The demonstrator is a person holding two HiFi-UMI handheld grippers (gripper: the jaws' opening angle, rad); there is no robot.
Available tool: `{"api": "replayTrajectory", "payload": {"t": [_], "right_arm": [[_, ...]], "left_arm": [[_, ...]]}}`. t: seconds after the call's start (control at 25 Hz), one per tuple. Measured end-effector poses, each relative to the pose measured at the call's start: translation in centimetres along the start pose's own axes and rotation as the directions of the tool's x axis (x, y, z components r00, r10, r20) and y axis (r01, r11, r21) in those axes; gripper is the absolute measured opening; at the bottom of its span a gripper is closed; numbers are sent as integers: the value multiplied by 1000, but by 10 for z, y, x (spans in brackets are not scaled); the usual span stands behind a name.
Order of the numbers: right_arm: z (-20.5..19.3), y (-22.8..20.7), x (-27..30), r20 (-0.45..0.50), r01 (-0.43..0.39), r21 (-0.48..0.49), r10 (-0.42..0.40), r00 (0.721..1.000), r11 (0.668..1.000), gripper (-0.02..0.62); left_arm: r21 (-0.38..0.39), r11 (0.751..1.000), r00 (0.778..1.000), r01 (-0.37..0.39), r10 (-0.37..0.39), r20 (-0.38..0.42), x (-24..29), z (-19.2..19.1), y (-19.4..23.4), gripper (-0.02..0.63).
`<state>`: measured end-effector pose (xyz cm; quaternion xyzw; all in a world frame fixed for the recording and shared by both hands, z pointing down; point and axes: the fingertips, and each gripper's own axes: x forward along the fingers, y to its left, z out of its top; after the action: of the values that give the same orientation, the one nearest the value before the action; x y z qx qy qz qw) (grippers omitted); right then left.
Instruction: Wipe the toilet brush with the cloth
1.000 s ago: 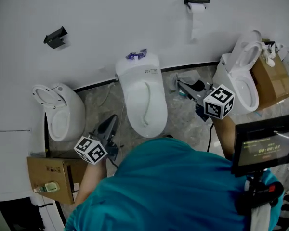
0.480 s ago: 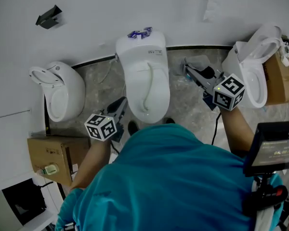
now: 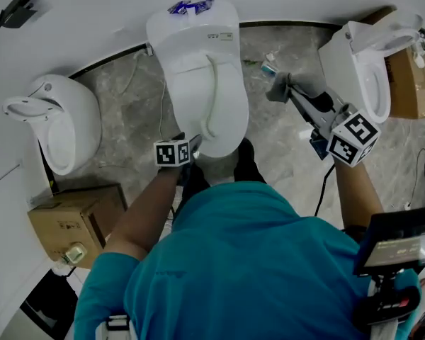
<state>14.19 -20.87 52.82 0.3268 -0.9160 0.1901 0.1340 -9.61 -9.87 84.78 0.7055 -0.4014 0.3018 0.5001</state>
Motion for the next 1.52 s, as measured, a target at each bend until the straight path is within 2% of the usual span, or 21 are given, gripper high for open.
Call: {"api": "replayTrajectory", "payload": {"t": [0.16,0.44,0.56,0.8,0.88,0.96,1.04,1.16,1.24,1.32,1.44,1.52], "right_arm": [[-36,-22,0,-56,29,30,-27,998,999,35],[-97,-65,-30,-160,89,88,-74,984,992,35],[-118,-76,-42,-191,109,116,-85,978,987,35],[-141,-86,-51,-221,126,153,-91,971,980,35],[-142,-90,-54,-226,138,163,-99,969,977,35],[-141,-93,-55,-230,147,166,-107,967,975,35],[-138,-93,-55,-233,151,165,-110,966,975,35],[-127,-87,-52,-230,152,162,-113,967,975,35],[-114,-81,-45,-208,144,147,-112,972,979,35],[-99,-73,-35,-180,126,126,-102,978,984,35],[-66,-57,-18,-133,91,91,-79,988,992,35],[-38,-46,-8,-91,65,57,-59,994,996,35]], "left_arm": [[-156,987,997,-48,37,-72,72,-26,29,322],[-258,950,978,-174,136,-161,154,-50,55,402],[-252,942,964,-220,171,-202,175,-59,58,403],[-159,926,917,-343,294,-270,195,-61,71,395],[-85,918,894,-387,352,-276,192,-57,78,365],[-49,915,885,-399,371,-281,188,-52,85,328],[-44,929,894,-366,339,-293,182,-52,86,166],[-46,959,924,-278,254,-286,166,-49,77,161],[-32,974,948,-225,211,-237,149,-30,70,161],[33,982,967,-186,189,-170,125,-1,61,161],[183,968,979,-171,188,-79,77,44,48,161],[287,939,979,-190,205,-20,37,78,40,161]]}}
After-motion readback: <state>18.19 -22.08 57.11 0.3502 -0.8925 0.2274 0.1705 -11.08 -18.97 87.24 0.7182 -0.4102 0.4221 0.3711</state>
